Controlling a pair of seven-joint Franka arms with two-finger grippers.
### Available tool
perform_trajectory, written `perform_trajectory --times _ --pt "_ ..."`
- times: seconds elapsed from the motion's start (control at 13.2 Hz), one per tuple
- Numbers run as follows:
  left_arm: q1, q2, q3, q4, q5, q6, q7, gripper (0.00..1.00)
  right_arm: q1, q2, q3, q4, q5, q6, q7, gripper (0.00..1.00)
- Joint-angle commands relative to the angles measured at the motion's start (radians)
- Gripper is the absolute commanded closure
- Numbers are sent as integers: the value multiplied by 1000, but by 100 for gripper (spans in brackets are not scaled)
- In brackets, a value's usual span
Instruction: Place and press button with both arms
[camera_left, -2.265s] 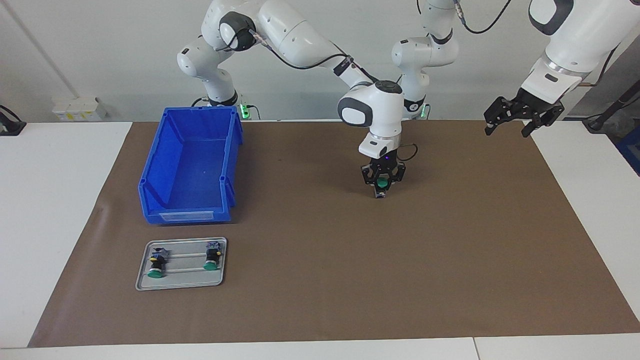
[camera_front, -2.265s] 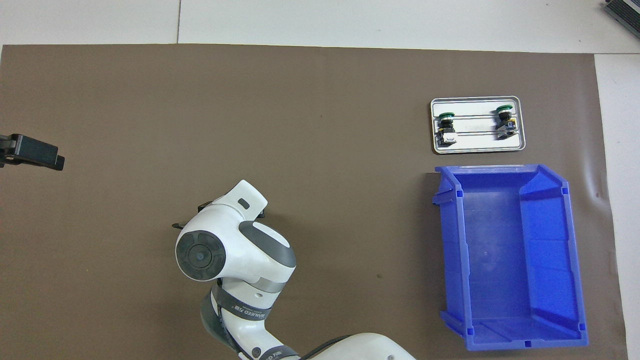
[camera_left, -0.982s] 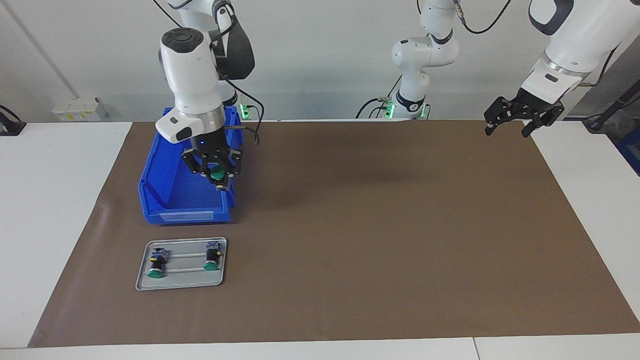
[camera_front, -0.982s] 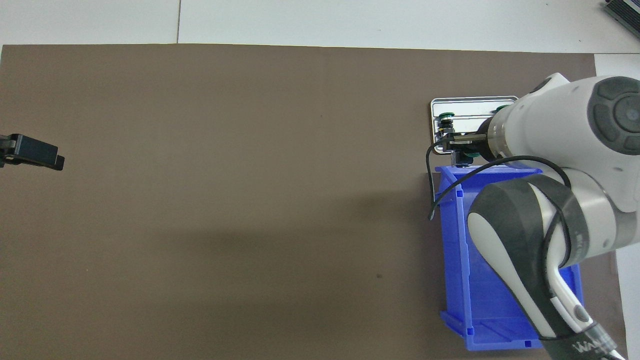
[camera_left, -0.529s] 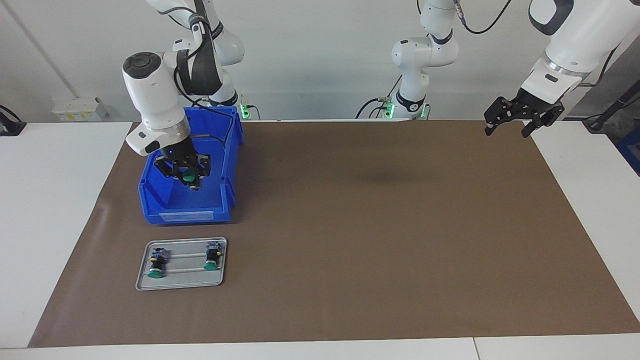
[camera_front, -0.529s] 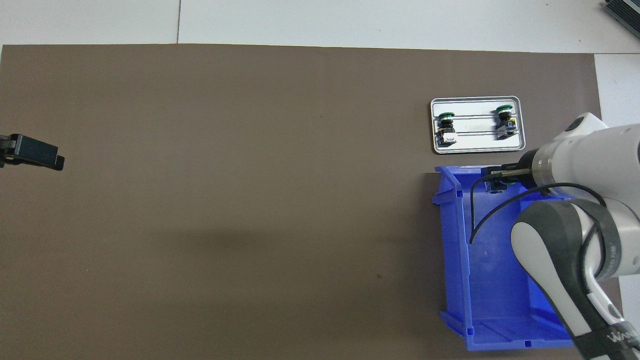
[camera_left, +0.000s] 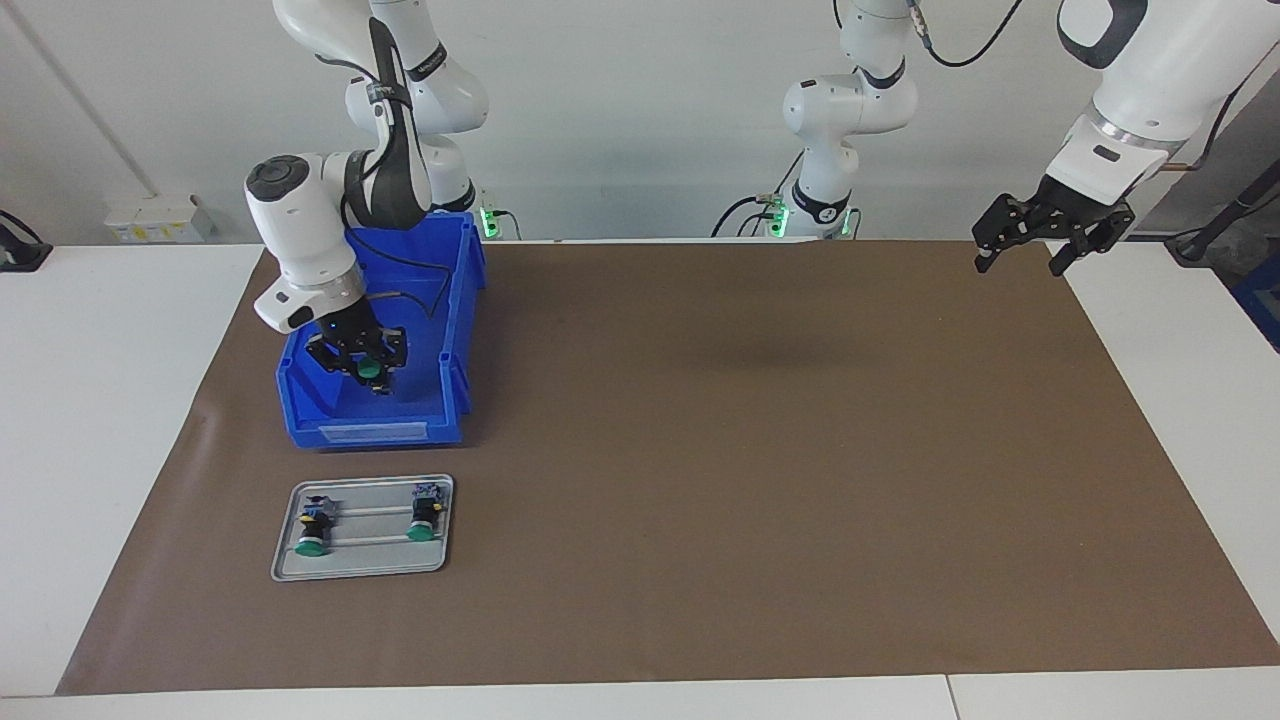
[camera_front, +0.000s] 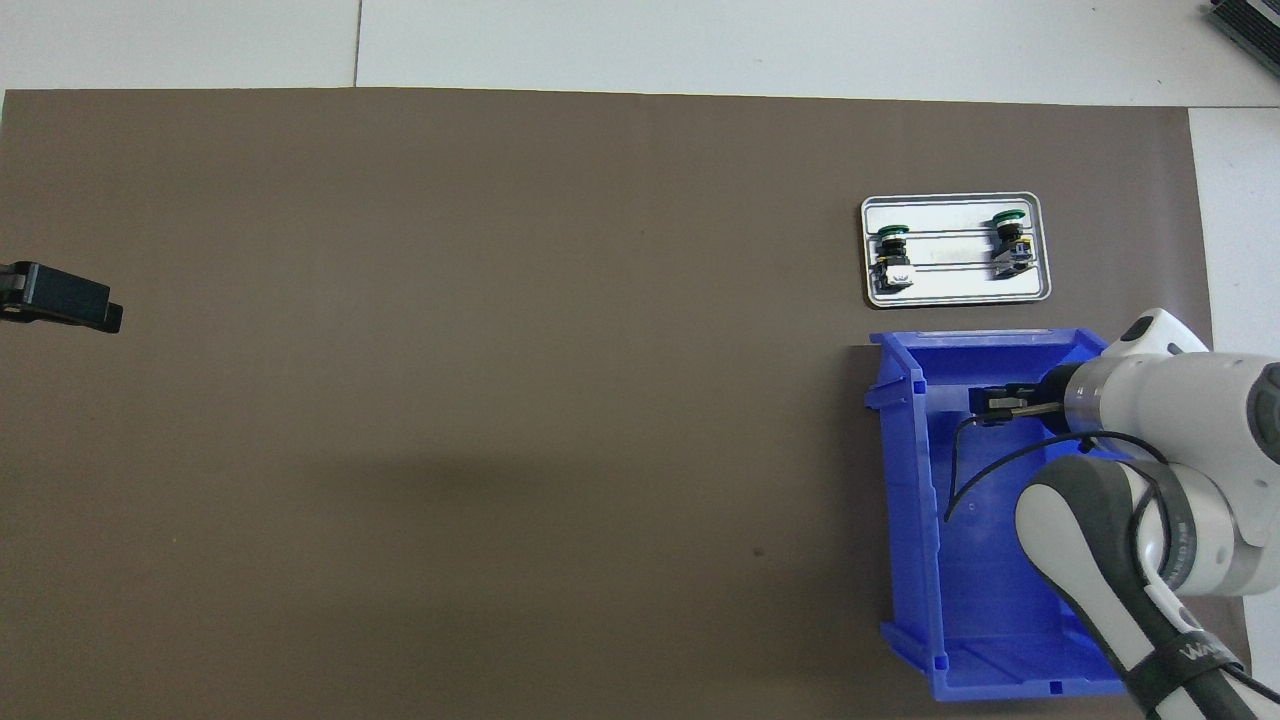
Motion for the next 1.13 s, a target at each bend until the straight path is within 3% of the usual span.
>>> perform_trajectory --times 0.0,0.23,0.3,0.38,0.45,0.68,1.06 --pt "-3 -41 0 -22 19 7 9 0 -11 -20 7 -53 37 40 -41 100" --pt "-5 -37 -2 -5 21 -25 11 0 -9 -2 7 -75 37 76 -33 96" --pt "-3 -35 -2 -1 21 -31 11 0 -9 0 7 -72 35 74 -27 67" --pt "-2 -35 -2 -2 21 -33 11 0 -9 2 7 -69 37 74 -19 19" --pt "-3 -40 -3 -7 25 -32 8 0 -11 3 7 -63 35 74 -9 0" --pt "4 -49 -5 -30 27 -27 5 0 -6 5 7 -3 37 51 8 0" --pt "8 -49 -2 -30 27 -25 5 0 -1 8 4 187 31 -111 91 0"
